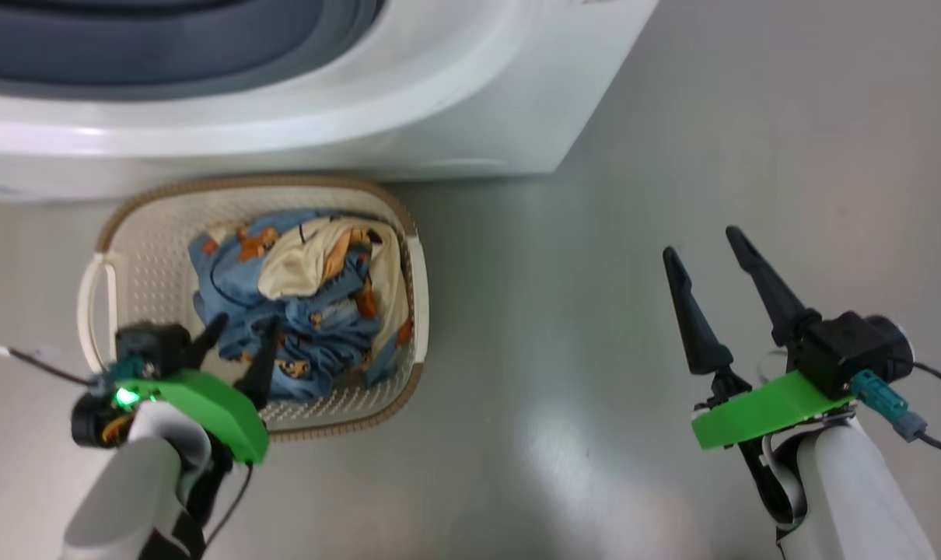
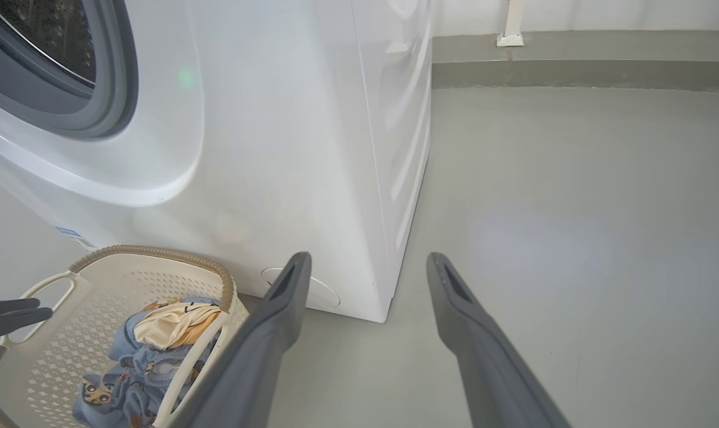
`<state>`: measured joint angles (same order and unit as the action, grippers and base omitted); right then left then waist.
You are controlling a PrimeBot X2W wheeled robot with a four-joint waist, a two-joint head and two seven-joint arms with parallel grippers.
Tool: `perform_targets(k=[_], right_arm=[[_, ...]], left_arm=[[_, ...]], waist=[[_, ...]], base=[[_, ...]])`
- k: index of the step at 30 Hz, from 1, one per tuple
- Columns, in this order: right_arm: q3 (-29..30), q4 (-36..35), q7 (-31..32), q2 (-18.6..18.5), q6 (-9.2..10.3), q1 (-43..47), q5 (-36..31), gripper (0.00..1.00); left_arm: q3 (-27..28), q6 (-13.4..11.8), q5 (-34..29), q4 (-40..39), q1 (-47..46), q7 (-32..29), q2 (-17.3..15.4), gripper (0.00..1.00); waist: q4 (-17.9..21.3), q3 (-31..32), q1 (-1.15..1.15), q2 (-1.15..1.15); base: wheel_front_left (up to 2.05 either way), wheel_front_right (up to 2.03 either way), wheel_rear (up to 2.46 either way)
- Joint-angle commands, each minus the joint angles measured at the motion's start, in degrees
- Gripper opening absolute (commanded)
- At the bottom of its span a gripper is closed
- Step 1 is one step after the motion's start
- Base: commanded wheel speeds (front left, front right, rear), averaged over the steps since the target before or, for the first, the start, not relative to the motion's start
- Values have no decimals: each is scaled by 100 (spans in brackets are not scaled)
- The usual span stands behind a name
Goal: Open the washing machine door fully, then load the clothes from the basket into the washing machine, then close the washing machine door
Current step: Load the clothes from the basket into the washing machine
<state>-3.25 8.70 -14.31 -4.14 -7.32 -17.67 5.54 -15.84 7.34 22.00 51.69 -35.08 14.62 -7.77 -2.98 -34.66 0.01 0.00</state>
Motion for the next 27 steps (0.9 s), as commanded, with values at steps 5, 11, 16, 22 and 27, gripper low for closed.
perform_targets(k=[5, 11, 16, 22, 27], right_arm=[[-190, -203, -69, -31, -17, -124, -102, 100], [-186, -260, -69, -50, -17, -185, -134, 100], [-161, -308, -69, -60, -17, -210, -163, 100], [-126, -387, -69, -84, -17, -213, -194, 100], [-99, -445, -69, -137, -17, -181, -215, 100]], left_arm=[[-39, 14, 277, 431, -469, 36, -322, 100], [-144, 14, 533, 640, -779, 37, -382, 100], [-215, 14, 736, 817, -1014, 37, -458, 100], [-301, 14, 967, 999, -1232, 38, -554, 100], [-415, 14, 1114, 1085, -1342, 38, -605, 100]], waist=[[-35, -675, -1, 0], [53, -928, -1, 0], [156, -1136, -1, 0], [266, -1312, -1, 0], [330, -1408, -1, 0]], base=[[0, 0, 0], [0, 0, 0], [0, 0, 0], [0, 0, 0], [0, 0, 0]])
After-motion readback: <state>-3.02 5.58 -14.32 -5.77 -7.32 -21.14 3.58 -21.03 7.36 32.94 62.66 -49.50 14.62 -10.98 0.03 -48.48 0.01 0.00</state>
